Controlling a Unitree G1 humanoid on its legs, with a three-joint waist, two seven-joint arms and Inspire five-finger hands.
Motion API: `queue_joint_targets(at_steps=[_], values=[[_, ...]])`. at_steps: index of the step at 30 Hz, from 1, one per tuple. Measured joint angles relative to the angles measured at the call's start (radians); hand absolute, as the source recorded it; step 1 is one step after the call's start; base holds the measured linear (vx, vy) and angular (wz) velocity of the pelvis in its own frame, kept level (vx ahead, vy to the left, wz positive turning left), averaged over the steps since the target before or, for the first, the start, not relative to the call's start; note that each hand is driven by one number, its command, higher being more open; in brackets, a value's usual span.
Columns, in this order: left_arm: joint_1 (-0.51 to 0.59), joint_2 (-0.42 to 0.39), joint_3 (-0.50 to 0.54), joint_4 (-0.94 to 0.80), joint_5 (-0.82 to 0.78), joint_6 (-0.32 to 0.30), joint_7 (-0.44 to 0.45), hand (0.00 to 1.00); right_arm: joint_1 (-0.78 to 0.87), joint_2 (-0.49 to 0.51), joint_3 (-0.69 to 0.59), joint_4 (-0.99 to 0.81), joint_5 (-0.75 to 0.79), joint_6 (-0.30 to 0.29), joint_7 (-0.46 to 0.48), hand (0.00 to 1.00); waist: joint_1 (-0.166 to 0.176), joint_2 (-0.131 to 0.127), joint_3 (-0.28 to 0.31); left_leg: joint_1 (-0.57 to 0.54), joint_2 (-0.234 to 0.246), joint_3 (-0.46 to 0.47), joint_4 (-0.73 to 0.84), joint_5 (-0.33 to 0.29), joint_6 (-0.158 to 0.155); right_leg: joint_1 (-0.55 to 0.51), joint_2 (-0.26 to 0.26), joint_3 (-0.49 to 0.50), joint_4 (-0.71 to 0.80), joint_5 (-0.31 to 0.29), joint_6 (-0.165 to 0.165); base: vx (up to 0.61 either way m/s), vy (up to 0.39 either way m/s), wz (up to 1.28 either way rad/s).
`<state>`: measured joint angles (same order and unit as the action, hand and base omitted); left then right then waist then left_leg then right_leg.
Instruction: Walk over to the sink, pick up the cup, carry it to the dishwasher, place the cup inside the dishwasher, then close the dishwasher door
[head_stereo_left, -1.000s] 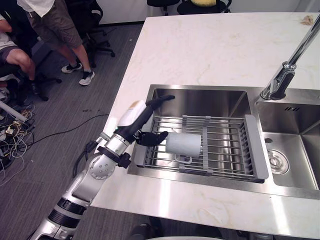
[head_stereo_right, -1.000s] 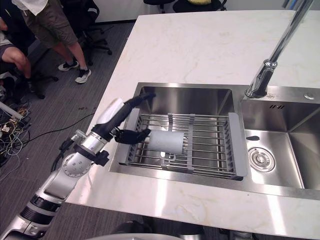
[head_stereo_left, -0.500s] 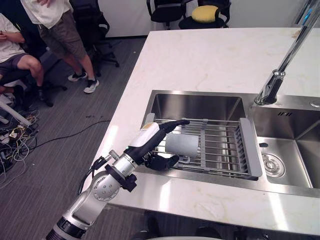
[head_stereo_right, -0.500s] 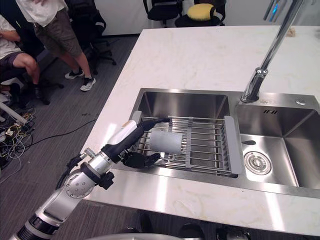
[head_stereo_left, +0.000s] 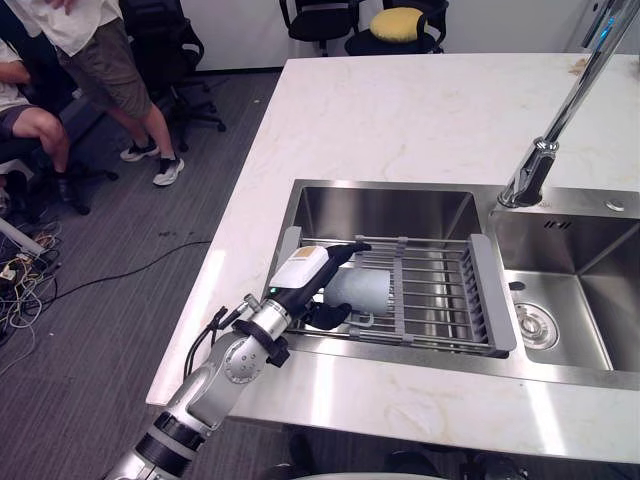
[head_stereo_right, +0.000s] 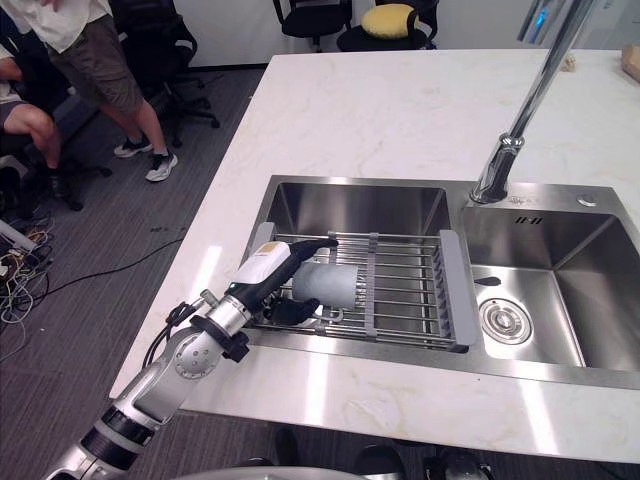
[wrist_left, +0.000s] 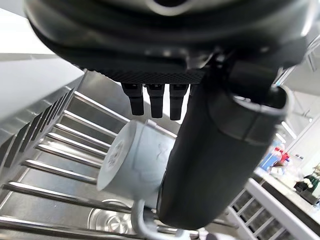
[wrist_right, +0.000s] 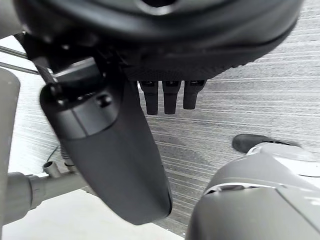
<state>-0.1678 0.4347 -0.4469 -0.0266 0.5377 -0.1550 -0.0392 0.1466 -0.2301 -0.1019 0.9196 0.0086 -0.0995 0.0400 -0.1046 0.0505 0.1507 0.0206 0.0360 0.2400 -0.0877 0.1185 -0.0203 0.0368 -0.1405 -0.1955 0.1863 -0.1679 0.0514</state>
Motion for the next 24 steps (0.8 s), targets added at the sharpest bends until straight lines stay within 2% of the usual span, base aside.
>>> queue_joint_targets(at_steps=[3, 6, 7, 14, 20, 22, 24], values=[[-0.034, -0.004, -0.001, 0.079, 0.044, 0.002, 0.008, 0.9, -0.02, 0.001, 0.0, -0.003, 0.001, 0.001, -0.001, 0.9, -0.017, 0.0, 0.002, -0.009, 0.001, 0.007, 0.0, 0.0, 0.0, -0.011, 0.001, 0.004, -0.008, 0.007, 0.001, 0.0, 0.006, -0.07], [-0.088, 0.001, 0.0, 0.122, 0.077, 0.006, 0.008, 0.9, -0.022, 0.001, -0.001, -0.027, 0.001, 0.001, -0.004, 0.9, -0.018, 0.001, 0.008, -0.012, 0.003, 0.015, 0.0, -0.001, -0.001, -0.011, 0.004, 0.011, -0.024, 0.018, 0.001, 0.0, 0.021, -0.08], [-0.107, 0.006, -0.001, 0.132, 0.084, 0.005, 0.007, 0.3, -0.027, 0.001, -0.001, -0.036, 0.002, 0.0, -0.004, 0.9, -0.02, 0.0, 0.015, -0.012, 0.003, 0.019, 0.0, -0.002, -0.001, -0.011, 0.005, 0.015, -0.031, 0.023, 0.001, -0.01, 0.023, -0.09], [-0.186, 0.04, -0.001, 0.153, 0.122, -0.004, 0.008, 0.3, -0.059, 0.002, 0.0, -0.04, 0.005, 0.001, -0.005, 0.9, -0.032, 0.004, 0.037, -0.023, 0.002, 0.027, 0.0, -0.008, -0.003, -0.017, 0.005, 0.023, -0.051, 0.033, 0.004, 0.01, 0.018, -0.04], [-0.191, 0.051, 0.004, 0.152, 0.069, 0.007, 0.01, 0.3, -0.068, 0.008, 0.0, -0.04, 0.009, 0.0, -0.009, 0.9, -0.044, 0.005, 0.039, -0.019, 0.0, 0.025, 0.0, -0.01, -0.004, -0.001, 0.006, 0.022, -0.071, 0.041, 0.008, 0.05, 0.0, -0.01], [-0.176, 0.039, 0.017, 0.149, 0.02, 0.013, 0.012, 0.3, -0.068, 0.012, 0.0, -0.042, 0.01, 0.0, -0.012, 0.9, -0.045, 0.005, 0.039, -0.018, 0.0, 0.025, 0.0, -0.01, -0.004, 0.003, 0.005, 0.023, -0.075, 0.042, 0.01, 0.03, -0.003, -0.01], [-0.112, -0.017, 0.064, 0.114, -0.06, 0.024, 0.025, 0.3, -0.065, 0.018, -0.003, -0.042, 0.011, 0.0, -0.018, 0.9, -0.047, 0.004, 0.04, -0.011, -0.001, 0.025, 0.0, -0.01, -0.004, 0.016, 0.004, 0.024, -0.083, 0.044, 0.011, 0.03, -0.001, -0.02]])
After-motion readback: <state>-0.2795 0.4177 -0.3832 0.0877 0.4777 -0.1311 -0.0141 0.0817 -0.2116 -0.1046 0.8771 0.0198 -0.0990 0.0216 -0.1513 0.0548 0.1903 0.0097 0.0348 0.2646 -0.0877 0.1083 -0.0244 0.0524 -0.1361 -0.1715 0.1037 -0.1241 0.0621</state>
